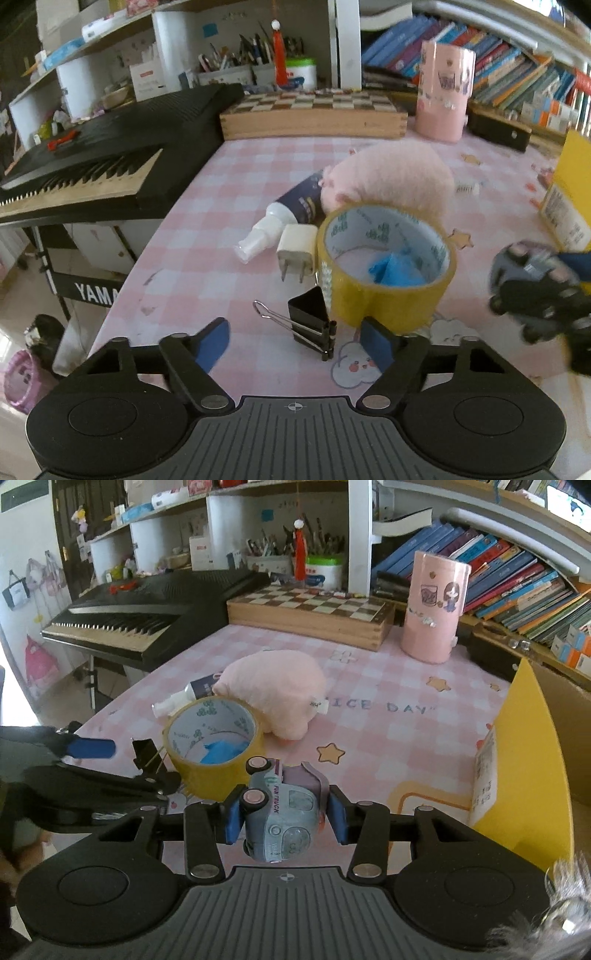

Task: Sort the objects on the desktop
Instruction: 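Grasp the black binder clip with the left tool while the right tool holds the car, then carry the binder clip and toy car in both tools toward the yellow box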

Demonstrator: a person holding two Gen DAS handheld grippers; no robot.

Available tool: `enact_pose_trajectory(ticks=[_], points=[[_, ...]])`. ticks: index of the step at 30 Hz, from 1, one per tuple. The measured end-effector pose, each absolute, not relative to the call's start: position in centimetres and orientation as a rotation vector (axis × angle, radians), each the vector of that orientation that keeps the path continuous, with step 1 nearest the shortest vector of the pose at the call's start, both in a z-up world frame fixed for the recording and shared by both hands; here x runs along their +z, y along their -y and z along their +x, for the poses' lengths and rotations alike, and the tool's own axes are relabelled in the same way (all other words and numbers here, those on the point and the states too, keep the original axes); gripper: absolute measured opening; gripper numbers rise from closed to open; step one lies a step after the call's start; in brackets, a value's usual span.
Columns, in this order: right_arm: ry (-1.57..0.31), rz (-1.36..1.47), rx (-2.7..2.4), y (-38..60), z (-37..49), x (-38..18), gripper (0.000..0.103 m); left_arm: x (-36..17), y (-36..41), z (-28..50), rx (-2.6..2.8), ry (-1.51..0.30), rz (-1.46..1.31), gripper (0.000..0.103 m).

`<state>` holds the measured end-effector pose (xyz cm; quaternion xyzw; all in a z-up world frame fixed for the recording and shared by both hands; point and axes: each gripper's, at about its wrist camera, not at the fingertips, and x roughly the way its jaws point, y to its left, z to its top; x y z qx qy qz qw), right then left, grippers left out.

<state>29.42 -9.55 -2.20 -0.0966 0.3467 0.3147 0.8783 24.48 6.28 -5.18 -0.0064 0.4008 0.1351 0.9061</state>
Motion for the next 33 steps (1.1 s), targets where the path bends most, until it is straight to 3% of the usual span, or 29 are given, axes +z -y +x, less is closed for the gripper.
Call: enact_pose_trajectory(ticks=[2,6,8,33], points=[[-0.729,-0.202,0.651,9.8,29.3,-2.1,0.043,-5.4,-6.1,24.5,0.291,-0.813,0.001,0.067],[-0.74,-0.21,0.645,10.0,28.8,-2.2,0.043,-5.5,-5.9,24.8,0.294,-0.787,0.042,0.046],[-0.741,-0.211,0.637,10.1,28.4,-2.2,0.043,-5.5,-5.9,24.9,0.281,-0.783,0.053,0.04],[-0.72,-0.147,0.51,10.7,21.8,-0.9,0.043,-1.1,-5.7,17.0,0.115,-0.65,0.012,0.04]])
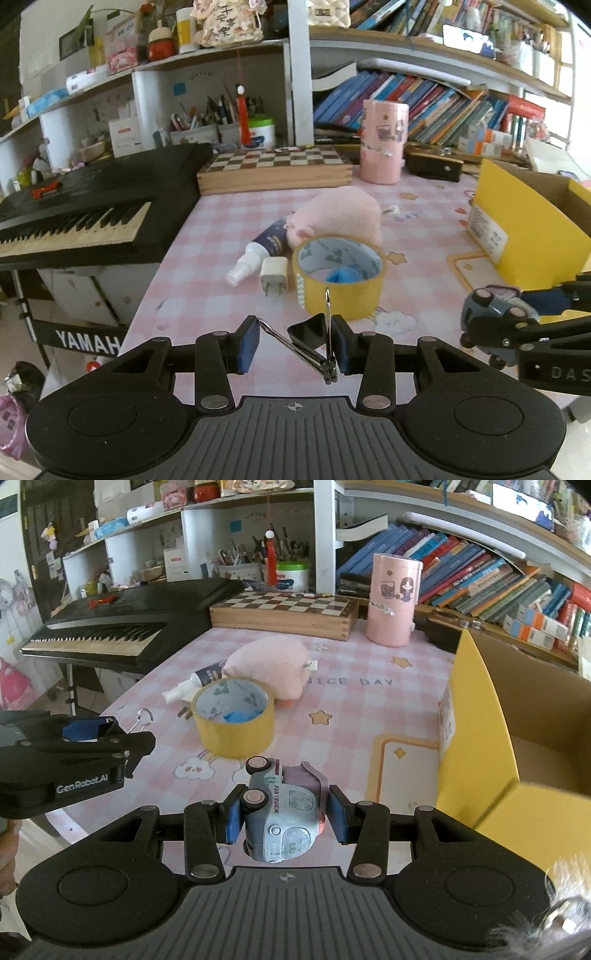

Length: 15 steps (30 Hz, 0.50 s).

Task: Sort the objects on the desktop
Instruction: 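Carry the binder clip and toy car in both tools toward the yellow box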

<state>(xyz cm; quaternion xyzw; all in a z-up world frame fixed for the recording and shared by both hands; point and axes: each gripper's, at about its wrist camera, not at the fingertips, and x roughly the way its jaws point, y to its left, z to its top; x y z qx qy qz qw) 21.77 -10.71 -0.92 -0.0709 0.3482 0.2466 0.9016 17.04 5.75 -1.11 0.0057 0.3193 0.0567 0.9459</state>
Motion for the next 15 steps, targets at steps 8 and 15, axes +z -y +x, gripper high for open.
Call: enact_pose_trajectory(ticks=[8,15], points=[[-0.726,-0.128,0.476,10.7,18.2,-0.9,0.043,-0.7,-5.5,13.8,0.054,-0.644,0.01,0.04],[-0.739,-0.091,0.427,11.1,15.2,-0.9,0.043,-0.7,-5.3,11.2,0.007,-0.649,0.029,0.04]])
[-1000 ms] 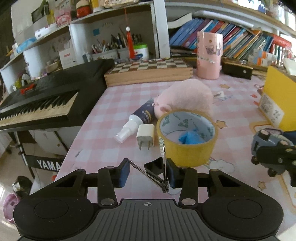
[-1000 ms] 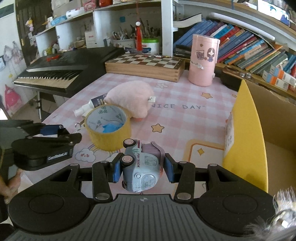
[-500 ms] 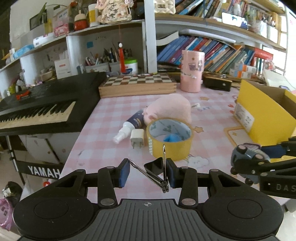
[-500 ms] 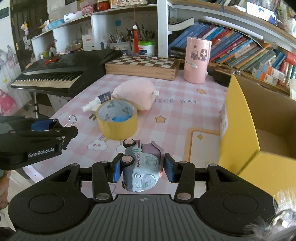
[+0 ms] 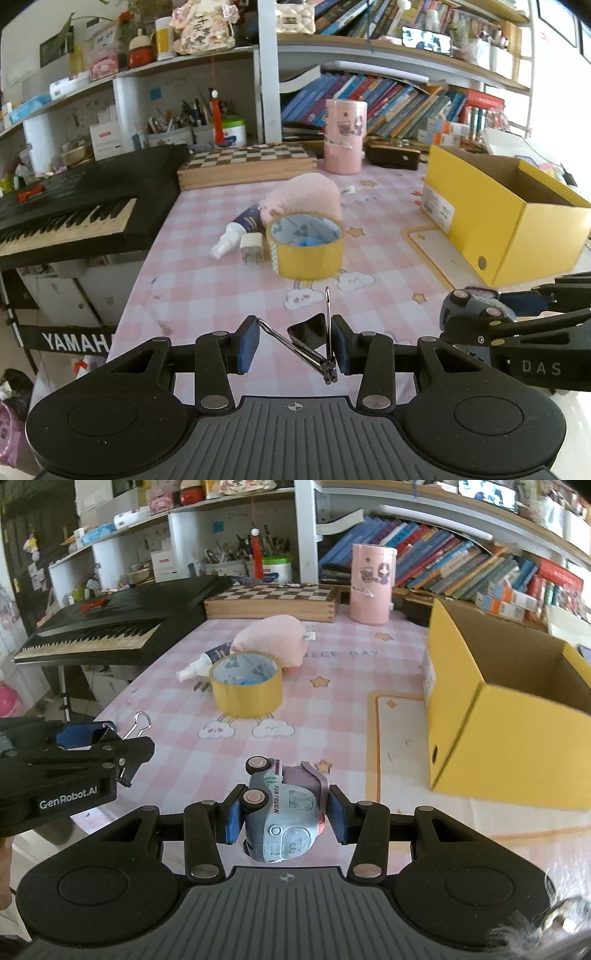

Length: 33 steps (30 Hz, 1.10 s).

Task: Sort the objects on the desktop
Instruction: 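Carry the binder clip and toy car in both tools toward the yellow box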

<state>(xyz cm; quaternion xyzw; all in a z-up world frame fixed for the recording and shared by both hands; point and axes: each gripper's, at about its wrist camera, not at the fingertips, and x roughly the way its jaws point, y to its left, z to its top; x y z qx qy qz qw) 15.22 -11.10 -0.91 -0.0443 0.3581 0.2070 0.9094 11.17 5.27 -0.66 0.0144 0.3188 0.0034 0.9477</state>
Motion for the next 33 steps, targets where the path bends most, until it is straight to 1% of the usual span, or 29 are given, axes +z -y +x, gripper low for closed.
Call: enact_pose_trajectory(ticks=[21,33], points=[[-0.753,-0.02,0.25,14.3,7.4,-1.3,0.043,-0.5,-1.9,6.0,-0.201,-0.634,0.104,0.04],[-0.766,0.041,0.132,17.4,4.3,-1.6,0.043,-0.7,1.3,5.1,-0.338,-0.634,0.158,0.04]])
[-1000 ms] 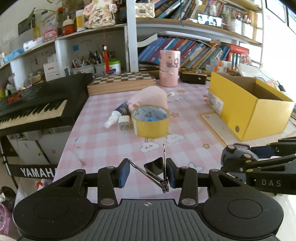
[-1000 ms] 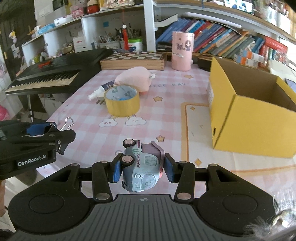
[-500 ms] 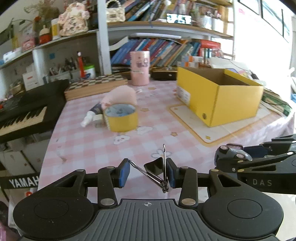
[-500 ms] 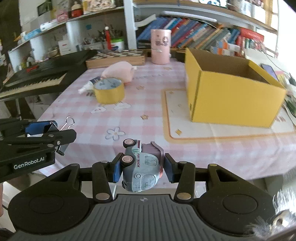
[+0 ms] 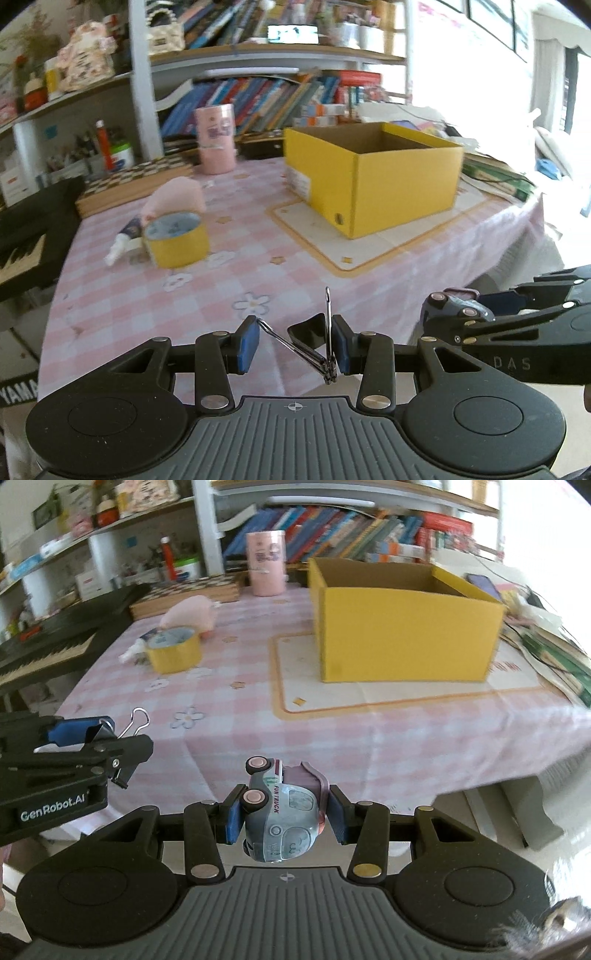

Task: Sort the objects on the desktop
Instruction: 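Carry the binder clip and toy car in both tools toward the yellow box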

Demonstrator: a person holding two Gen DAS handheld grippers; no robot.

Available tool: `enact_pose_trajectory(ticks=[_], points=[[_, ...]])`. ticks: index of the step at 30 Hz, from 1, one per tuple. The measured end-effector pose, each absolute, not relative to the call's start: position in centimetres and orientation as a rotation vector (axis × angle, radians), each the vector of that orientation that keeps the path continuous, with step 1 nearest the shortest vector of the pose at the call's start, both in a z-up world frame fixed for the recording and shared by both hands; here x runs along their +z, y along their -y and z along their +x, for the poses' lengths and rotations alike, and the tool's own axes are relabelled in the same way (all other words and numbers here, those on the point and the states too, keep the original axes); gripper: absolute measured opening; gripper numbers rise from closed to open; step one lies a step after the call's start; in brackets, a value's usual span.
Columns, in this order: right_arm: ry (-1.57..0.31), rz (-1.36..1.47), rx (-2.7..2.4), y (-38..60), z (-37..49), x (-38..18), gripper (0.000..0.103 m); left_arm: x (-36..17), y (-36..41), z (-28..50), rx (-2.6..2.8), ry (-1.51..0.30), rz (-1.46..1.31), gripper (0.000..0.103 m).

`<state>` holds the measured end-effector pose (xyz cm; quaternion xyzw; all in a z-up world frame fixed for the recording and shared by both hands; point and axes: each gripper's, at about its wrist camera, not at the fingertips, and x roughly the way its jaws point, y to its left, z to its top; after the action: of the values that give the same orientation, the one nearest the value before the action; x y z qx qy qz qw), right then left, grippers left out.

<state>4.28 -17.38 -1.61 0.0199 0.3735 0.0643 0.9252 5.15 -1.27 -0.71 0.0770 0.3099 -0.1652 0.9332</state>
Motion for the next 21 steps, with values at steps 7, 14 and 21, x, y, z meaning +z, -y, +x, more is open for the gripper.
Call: enact_pose_trajectory(ticks=[7,14,21], points=[[-0.772,0.073,0.068,19.0,3.2,-1.6,0.043,-0.8,2.9,4.9,-0.41,-0.634,0.188,0.04],[-0.775,0.073,0.046,19.7,2.7,-1.7,0.043,-0.9,4.0,5.1,-0.445,-0.633,0.2,0.04],[-0.772,0.076,0.008,21.0,2.4,-1.5,0.043,-0.9,5.8,5.4,-0.493,-0.625,0.21,0.04]])
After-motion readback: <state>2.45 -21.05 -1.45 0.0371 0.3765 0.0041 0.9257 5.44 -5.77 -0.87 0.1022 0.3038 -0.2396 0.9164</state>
